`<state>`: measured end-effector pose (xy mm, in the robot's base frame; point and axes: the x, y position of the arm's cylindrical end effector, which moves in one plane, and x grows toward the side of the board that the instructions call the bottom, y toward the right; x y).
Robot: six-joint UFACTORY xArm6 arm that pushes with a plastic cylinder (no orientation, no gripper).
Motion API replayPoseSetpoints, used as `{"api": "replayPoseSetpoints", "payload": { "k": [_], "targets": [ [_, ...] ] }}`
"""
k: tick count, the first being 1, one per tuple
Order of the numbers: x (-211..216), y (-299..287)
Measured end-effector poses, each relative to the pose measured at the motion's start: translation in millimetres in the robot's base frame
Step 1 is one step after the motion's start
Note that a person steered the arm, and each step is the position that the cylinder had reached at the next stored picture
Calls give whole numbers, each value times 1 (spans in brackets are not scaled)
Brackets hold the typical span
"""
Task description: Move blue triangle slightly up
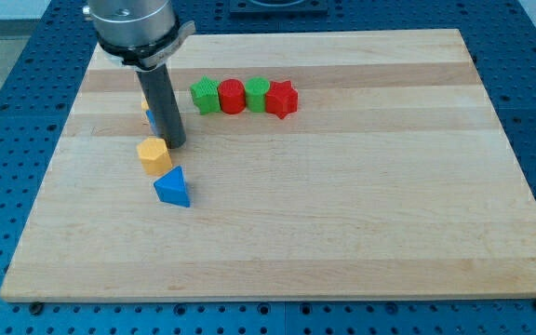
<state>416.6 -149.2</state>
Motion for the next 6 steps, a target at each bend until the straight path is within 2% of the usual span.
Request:
{"api": "replayPoseSetpoints", "payload": {
  "k": [1, 3, 5, 6],
  "targets": [
    [0, -7],
    [16, 46],
    [104, 50],
    [108, 50]
  ]
}}
